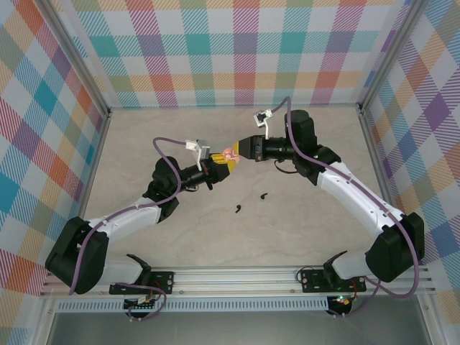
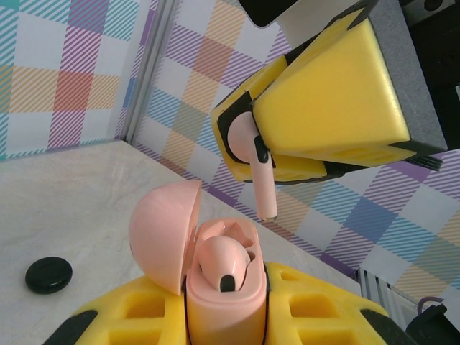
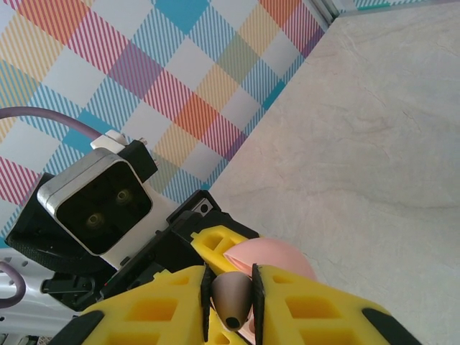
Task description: Insert wireless bluetooth earbuds into charging case
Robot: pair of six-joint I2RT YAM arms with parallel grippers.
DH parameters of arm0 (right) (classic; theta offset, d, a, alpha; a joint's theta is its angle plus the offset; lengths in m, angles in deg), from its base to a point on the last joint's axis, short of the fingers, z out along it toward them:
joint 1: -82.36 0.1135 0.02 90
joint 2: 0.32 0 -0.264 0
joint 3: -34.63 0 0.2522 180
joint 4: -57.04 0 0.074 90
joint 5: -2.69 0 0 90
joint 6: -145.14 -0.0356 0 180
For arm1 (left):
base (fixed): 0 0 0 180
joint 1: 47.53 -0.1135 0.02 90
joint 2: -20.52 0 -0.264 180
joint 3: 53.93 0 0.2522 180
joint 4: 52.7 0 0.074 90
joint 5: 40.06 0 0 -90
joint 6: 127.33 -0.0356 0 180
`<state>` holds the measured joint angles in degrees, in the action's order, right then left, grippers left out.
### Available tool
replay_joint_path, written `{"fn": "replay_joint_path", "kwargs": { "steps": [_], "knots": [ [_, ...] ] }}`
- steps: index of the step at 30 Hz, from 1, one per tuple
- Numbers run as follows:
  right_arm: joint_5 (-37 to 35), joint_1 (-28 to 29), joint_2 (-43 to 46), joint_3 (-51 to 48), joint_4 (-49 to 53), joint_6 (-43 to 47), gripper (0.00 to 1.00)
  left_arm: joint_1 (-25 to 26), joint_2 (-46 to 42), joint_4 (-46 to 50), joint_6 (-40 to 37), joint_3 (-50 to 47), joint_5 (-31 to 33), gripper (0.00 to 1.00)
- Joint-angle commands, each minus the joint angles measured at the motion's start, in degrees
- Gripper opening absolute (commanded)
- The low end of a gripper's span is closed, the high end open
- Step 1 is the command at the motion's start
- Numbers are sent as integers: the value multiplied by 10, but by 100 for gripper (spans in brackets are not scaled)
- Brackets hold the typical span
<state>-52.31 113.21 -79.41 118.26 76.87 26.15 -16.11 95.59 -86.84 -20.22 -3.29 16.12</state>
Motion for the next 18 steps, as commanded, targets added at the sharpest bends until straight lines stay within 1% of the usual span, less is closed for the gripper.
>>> {"fn": "replay_joint_path", "kwargs": {
  "steps": [1, 18],
  "knots": [
    [-1, 5, -5, 19, -3, 23, 25, 9, -8, -4, 5, 20, -1, 16],
    [-13, 7, -8, 18, 7, 35, 26, 9, -14, 1, 9, 22, -7, 16]
  ]
}}
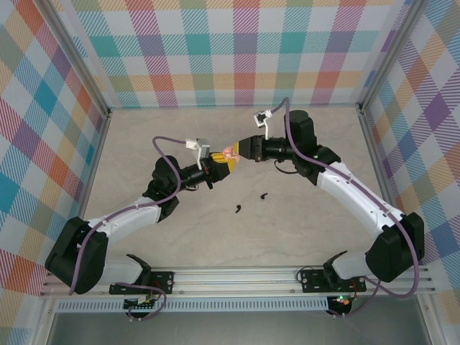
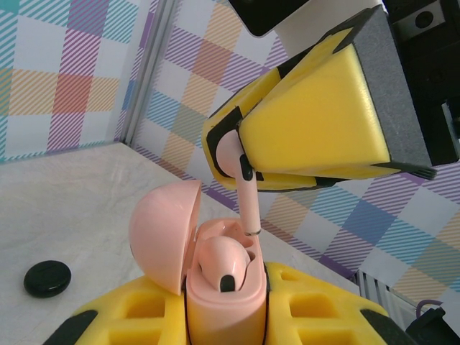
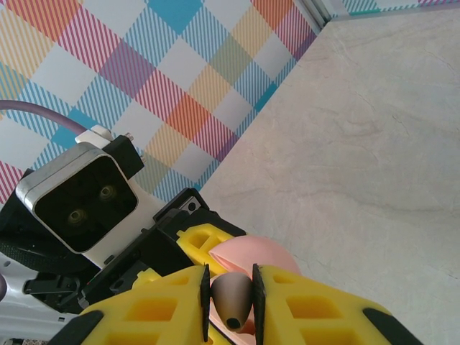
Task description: Insert wireless bluetooth earbuds into charging case
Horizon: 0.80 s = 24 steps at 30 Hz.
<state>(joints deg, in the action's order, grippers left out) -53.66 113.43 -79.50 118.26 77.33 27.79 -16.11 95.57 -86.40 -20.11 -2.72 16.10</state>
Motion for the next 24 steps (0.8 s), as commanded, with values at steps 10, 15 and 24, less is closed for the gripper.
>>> {"fn": "replay_joint_path", "kwargs": {
  "steps": [10, 15, 24],
  "knots": [
    [-4, 9, -9, 18, 12, 29, 26, 10, -15, 3, 13, 21, -2, 16],
    [-8, 10, -8, 16, 18, 34, 26, 9, -16, 5, 15, 21, 0, 16],
    [-23, 10, -3, 13, 25, 39, 26, 9, -19, 9, 12, 20, -1, 16]
  ]
}}
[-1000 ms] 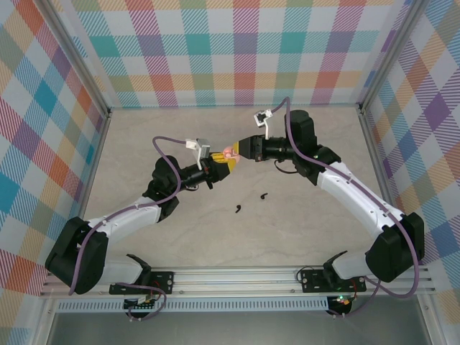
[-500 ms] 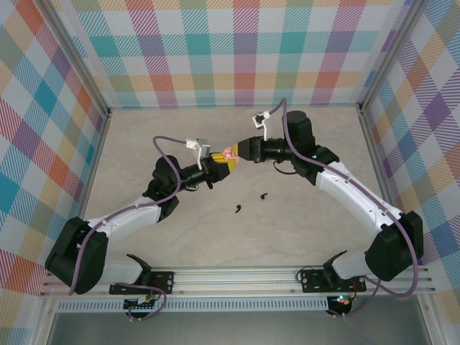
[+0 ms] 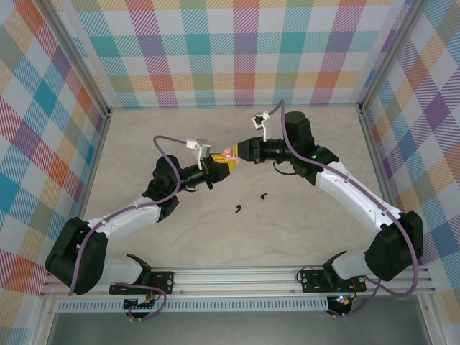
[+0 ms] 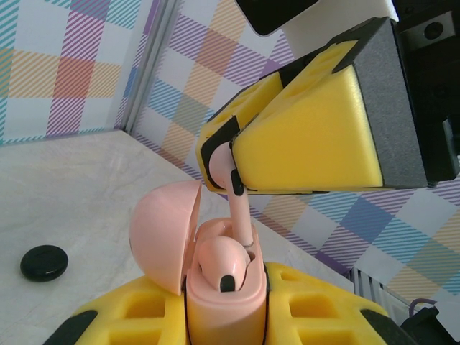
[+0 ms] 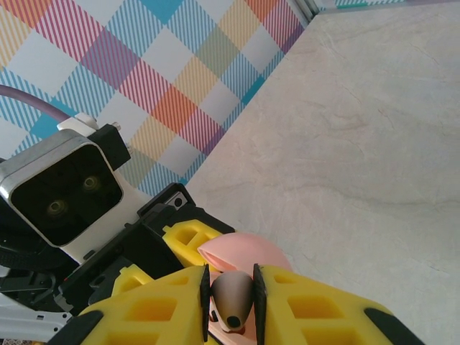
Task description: Insert wireless bluetooth earbuds into charging case
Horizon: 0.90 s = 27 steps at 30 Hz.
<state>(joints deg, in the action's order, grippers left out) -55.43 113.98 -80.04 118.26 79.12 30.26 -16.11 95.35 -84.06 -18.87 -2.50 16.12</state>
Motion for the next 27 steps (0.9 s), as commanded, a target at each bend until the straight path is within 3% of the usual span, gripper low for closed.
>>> {"fn": "replay_joint_path", "kwargs": {
  "steps": [1, 27],
  "knots": [
    [-6, 5, 3, 14, 8, 14, 26, 9, -17, -12, 0, 19, -1, 16],
    [9, 14, 3, 29, 52, 44, 31, 9, -22, 11, -10, 26, -3, 16]
  ]
}}
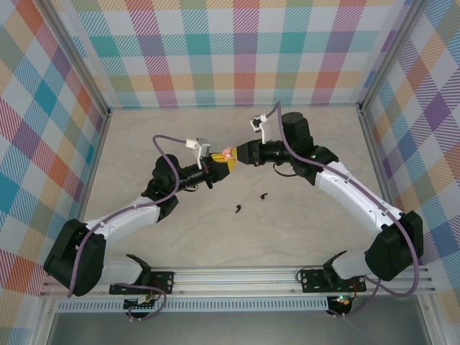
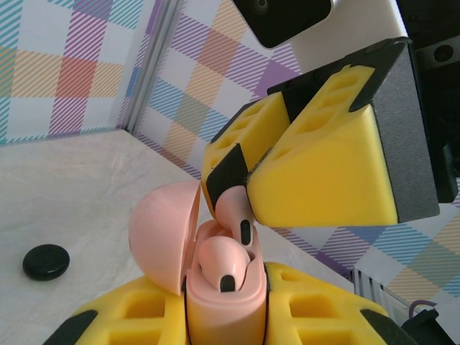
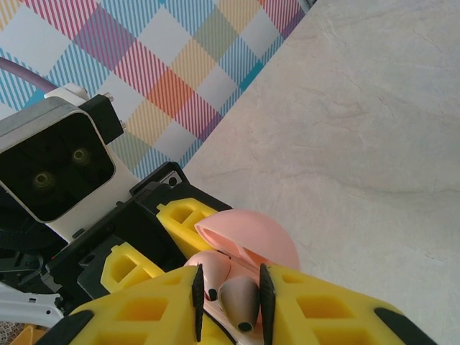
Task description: Insert wireless bluetooth earbuds into charging case
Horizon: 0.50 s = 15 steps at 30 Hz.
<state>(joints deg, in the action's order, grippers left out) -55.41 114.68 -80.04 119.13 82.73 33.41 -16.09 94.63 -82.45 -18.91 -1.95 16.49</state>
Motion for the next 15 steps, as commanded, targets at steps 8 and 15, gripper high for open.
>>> {"fn": "replay_joint_path", "kwargs": {
  "steps": [8, 15],
  "knots": [
    [-21, 7, 15, 26, 36, 21, 40, 10, -20, 18, -25, 23, -2, 15],
    [-45, 6, 23, 26, 51, 28, 41, 9, -24, 33, -37, 24, -1, 15]
  ]
}}
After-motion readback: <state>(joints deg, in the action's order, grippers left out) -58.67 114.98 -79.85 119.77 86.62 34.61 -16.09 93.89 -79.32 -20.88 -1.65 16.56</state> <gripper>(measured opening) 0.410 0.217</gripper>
